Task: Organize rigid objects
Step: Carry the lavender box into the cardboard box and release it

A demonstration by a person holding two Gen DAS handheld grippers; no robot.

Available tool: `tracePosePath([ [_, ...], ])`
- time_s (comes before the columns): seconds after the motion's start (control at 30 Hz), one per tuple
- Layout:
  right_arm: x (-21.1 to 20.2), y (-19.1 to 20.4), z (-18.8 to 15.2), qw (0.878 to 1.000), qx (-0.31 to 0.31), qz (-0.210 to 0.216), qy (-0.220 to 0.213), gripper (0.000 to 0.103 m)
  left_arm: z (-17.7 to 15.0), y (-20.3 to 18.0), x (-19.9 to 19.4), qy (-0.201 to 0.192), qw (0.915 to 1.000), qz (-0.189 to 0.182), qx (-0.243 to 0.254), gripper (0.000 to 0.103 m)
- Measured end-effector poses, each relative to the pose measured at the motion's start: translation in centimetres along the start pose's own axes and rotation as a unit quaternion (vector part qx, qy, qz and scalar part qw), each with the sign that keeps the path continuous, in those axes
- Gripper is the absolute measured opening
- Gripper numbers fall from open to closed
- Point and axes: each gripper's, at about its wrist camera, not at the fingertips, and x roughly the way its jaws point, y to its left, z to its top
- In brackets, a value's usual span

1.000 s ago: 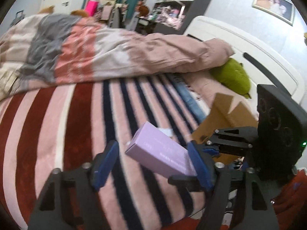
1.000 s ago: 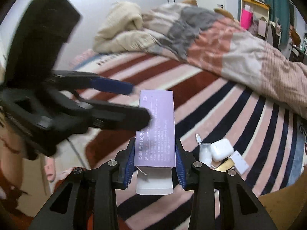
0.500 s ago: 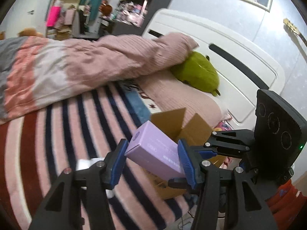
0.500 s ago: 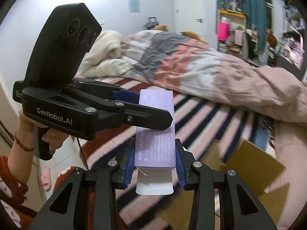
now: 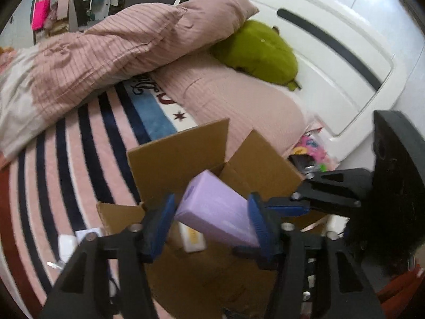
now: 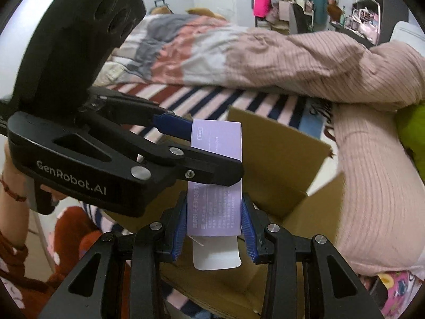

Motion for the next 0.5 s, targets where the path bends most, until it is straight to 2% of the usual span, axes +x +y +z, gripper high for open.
tracePosePath([
  [0.07, 0.5, -0.1, -0.4, 1.0, -0.007, -0.022, 0.012, 0.034, 0.0, 0.0, -0.3, -0.007, 0.9998, 0.015, 0.003, 0.077],
  [0.17, 0.6, -0.1, -1.1, 1.0, -0.008, -0.022, 0.019, 0.034, -0.5, 0.7, -1.9, -0.021, 0.9995, 0.024, -0.005, 0.078],
  [0.23, 0.6, 0.1, -1.1, 1.0, -0.008, -0.024, 0.015, 0.034, -1.1, 1.4, -3.7, -0.037, 0.9983, 0.044, -0.006, 0.078],
  [0.4, -0.4, 2.2, -0.3, 1.0, -0.01, 0.009, -0.02, 0.034, -3.5, 4.2, -8.3, -0.07, 0.9922, 0.1, -0.022, 0.082],
  [0.5, -0.7, 5.0, 1.0, 0.998, -0.029, 0.037, -0.048, 0.034, -5.7, 6.5, -11.3, -0.09, 0.9866, 0.129, -0.042, 0.082],
])
